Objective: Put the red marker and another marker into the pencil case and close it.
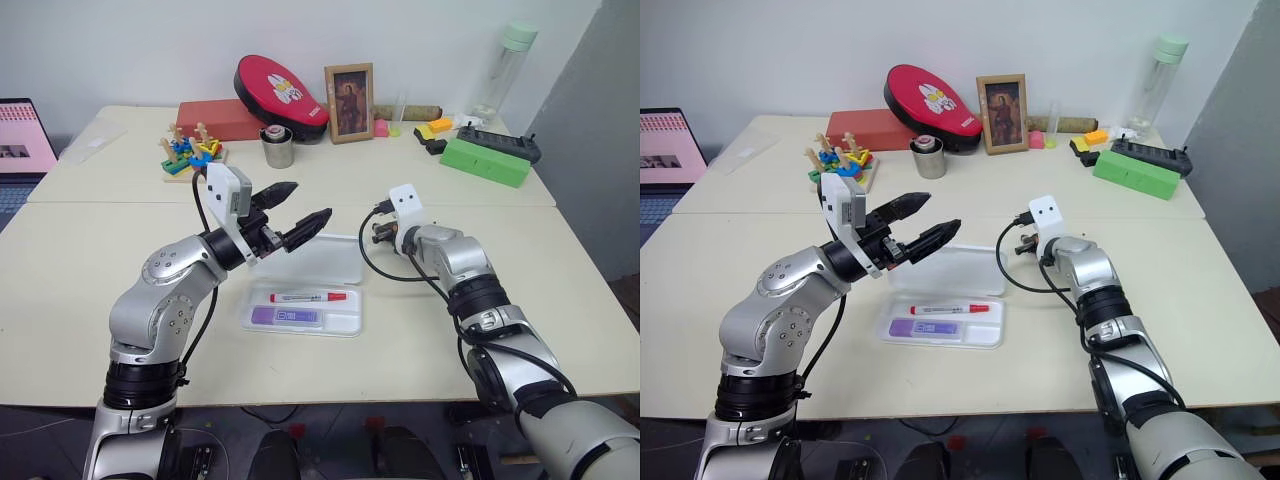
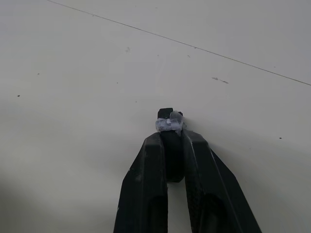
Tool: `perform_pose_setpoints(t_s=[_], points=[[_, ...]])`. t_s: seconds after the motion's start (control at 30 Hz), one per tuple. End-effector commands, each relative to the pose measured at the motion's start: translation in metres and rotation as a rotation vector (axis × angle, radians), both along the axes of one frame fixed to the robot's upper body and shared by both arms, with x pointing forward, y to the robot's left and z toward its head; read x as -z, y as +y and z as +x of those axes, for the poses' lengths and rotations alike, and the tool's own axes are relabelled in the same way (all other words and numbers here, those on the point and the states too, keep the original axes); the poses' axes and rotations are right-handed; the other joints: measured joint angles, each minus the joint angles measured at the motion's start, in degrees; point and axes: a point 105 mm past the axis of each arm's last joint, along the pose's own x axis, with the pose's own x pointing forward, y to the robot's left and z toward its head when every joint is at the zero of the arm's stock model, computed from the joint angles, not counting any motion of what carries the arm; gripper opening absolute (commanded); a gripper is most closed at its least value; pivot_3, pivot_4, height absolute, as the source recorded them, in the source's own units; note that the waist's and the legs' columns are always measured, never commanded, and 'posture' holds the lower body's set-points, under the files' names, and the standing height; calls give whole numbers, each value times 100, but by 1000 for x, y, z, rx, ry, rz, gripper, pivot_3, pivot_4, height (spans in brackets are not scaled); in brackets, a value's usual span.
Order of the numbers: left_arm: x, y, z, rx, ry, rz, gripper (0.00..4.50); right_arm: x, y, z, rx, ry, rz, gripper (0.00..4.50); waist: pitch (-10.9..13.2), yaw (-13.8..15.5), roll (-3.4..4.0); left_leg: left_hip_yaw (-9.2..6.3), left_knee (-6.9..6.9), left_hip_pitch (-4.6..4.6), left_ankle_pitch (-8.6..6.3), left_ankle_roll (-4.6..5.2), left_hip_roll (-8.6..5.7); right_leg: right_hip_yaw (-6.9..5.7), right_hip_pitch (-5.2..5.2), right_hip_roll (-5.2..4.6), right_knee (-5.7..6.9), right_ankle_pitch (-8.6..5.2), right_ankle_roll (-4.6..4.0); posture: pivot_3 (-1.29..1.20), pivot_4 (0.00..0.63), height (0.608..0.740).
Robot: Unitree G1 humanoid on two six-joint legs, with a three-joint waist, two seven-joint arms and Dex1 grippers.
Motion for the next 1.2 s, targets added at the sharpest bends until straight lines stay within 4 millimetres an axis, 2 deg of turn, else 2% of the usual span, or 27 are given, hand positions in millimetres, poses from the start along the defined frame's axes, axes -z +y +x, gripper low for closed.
perform_pose_setpoints(t_s=[0.03, 0.07, 0.13, 0.2, 0.23, 0.27, 0.4, 0.5, 0.63, 0.73, 0.9, 1.2], points=[[-17, 4, -4, -9, -73, 3, 4500, -38, -8, 5, 7, -114, 29, 144, 3, -1, 4, 0, -1, -2, 0, 0, 0, 0, -2, 0, -1, 0, 0, 0, 150, 740], [-17, 6, -4, -11, -73, 8, 4500, -46, -8, 6, 2, -142, 35, 143, 4, -5, 5, 0, -1, -3, 0, 0, 0, 1, -4, 0, -2, 0, 0, 0, 150, 740], [-15, 13, -6, -13, -69, 39, 4500, -77, -8, 3, -48, -243, 66, 135, 8, -27, 12, 0, -3, -3, 0, 0, 0, 1, -7, 0, -3, 0, -1, 0, 150, 740], [-10, 28, -14, -2, -58, 108, 4500, -120, -7, -12, -196, -408, 49, 128, 16, -43, 25, 0, -6, -4, -1, 1, 0, 2, -9, 0, -6, -1, -1, 0, 150, 740], [-6, 34, -20, 19, -48, 149, 4500, -134, -4, -24, -284, -456, 43, 128, 22, -53, 35, 0, -8, -6, -1, 1, 0, 2, -12, 1, -8, -1, -1, 0, 150, 740], [-2, 39, -26, 41, -33, 187, 4500, -140, -1, -36, -368, -471, 40, 128, 25, -58, 40, 1, -12, -9, -1, 1, 0, 3, -16, 0, -12, -1, -1, 0, 150, 740], [5, 52, -40, 97, -2, 266, 4500, -141, 17, -92, -717, -481, -11, 128, 22, -58, 36, 0, -22, -3, -4, 4, 1, -2, -11, 0, -13, -12, -18, 0, 150, 740], [10, 59, -47, 122, 19, 309, 4500, -135, 22, -110, -804, -421, -3, 128, 24, -61, 35, 0, -15, -2, -5, 5, 2, -2, -8, 0, -14, -14, -17, 0, 150, 740], [26, 66, -64, 195, 71, 394, 4500, -84, 41, -137, -963, -251, -118, 128, 19, -61, 27, 4, -6, 0, -3, 3, 4, 3, -9, -1, -13, -12, -10, 0, 150, 740], [32, 67, -70, 224, 97, 418, 4500, -53, 44, -143, -990, -164, -184, 128, 19, -47, 25, 4, -6, 5, -2, 3, 6, 1, -8, 0, -11, -16, -7, 0, 150, 740], [36, 69, -73, 232, 122, 437, 4500, -24, 48, -149, -1013, -97, -224, 128, 20, -24, 23, 4, 0, -2, -2, 2, 4, 3, -15, -1, -12, -14, -7, 0, 150, 740], [32, 67, -72, 224, 112, 423, 4500, -2, 54, -155, -1042, -43, -243, 128, 18, -22, 19, 4, -5, -2, -3, 3, 5, 2, -15, 0, -11, -13, -12, 0, 150, 740]])
